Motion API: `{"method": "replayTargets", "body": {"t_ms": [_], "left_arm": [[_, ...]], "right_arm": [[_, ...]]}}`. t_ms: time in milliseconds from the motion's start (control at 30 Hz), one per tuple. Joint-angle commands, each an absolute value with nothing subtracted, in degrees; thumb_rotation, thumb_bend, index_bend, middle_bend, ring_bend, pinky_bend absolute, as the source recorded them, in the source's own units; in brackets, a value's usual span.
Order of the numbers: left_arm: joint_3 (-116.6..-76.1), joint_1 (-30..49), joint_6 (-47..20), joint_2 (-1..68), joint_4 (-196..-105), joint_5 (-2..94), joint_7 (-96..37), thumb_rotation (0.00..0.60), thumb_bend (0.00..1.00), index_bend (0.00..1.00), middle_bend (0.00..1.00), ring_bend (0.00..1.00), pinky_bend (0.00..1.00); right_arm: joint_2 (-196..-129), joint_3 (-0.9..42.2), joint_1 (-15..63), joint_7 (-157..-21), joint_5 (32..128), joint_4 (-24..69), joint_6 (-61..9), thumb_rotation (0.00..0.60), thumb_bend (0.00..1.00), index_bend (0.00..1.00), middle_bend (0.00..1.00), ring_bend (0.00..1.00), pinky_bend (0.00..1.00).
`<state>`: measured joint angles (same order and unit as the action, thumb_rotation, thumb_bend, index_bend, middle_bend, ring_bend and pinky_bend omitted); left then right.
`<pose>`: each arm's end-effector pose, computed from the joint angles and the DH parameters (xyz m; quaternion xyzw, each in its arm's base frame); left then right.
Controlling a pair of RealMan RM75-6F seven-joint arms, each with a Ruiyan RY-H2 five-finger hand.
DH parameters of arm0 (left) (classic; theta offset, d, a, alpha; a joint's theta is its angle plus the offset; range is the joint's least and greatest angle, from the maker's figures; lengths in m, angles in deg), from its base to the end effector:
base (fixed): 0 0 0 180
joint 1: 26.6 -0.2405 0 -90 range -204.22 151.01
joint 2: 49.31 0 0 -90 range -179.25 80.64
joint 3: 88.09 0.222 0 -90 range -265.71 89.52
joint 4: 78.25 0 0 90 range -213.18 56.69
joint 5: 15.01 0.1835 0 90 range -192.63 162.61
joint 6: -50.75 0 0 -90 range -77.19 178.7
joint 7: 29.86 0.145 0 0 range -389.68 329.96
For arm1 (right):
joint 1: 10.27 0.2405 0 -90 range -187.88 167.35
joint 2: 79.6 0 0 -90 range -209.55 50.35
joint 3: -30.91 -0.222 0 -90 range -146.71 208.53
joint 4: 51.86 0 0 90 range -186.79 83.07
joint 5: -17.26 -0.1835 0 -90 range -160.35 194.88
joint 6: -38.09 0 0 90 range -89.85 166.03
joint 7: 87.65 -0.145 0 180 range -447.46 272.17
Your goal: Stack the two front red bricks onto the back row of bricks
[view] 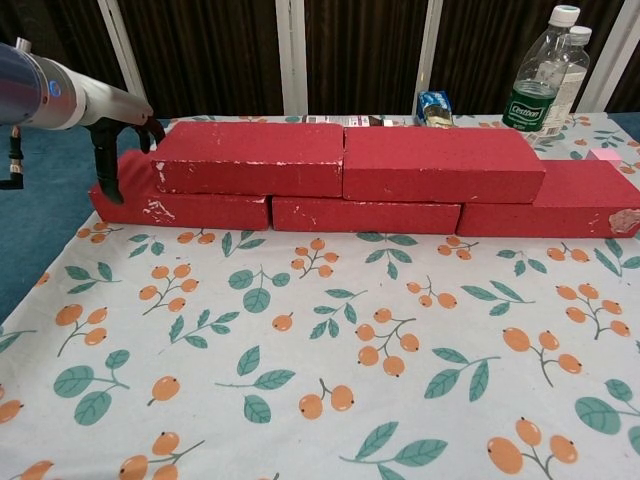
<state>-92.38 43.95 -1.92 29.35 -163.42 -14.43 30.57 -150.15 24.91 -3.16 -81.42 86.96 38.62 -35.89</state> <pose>-0.1150 0.3877 0.0564 -0.7459 -0.3509 -0.0857 0.5596 -0.3013 -0.1922 0.1328 0.5464 -0.4823 0.3065 0.6123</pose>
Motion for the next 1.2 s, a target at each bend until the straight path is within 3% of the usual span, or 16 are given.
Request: {"method": "replayTargets", "body": {"t_ms": [33,367,633,900,1067,1200], "left_arm": [[-92.3,44.1,-1.9,29.3,-163.6,-14.6,30.7,0.600,0.00,0.14,0.14,0.00,0.12],[-92.2,44.5,-1.9,29.5,-163.6,-14.5,30.5,0.600,0.00,0.14,0.14,0.00,0.12],[-91.3,44.9,-2.5,28.5,-164.5,-15.9,31.7,0.600,0.00,0.22,0.13,0.00,0.13],[-90.9,44.3,-4.7,23.8,-168.8,-16.6,31.6,0.600,0.00,0.20,0.11,0.00,0.13],[-92.3,37.5,-11.1,16.1,-182.0,-3.7,20.3,0.600,0.00,0.17,0.11,0.00,0.12],[-87.7,25.1,-24.6,12.8,-191.1,16.1,7.9,0.600,0.00,0.16,0.10,0.00,0.12]], "right_arm": [[-150.2,24.9,-3.2,-81.4,87.0,38.6,-35.9,0.600,0.23,0.00,0.00,0.00,0.00],[-150.2,24.8,-3.3,-81.1,86.8,38.7,-36.2,0.600,0.23,0.00,0.00,0.00,0.00],[-150.3,24.8,-3.3,-80.9,86.8,38.8,-36.3,0.600,0.23,0.00,0.00,0.00,0.00],[-150.5,24.8,-3.2,-80.8,86.9,38.6,-36.3,0.600,0.23,0.00,0.00,0.00,0.00],[-150.5,25.0,-3.1,-80.9,87.4,38.6,-36.0,0.600,0.23,0.00,0.00,0.00,0.00],[-150.4,25.5,-2.9,-81.4,89.2,38.0,-36.3,0.600,0.23,0.00,0.00,0.00,0.00]]}}
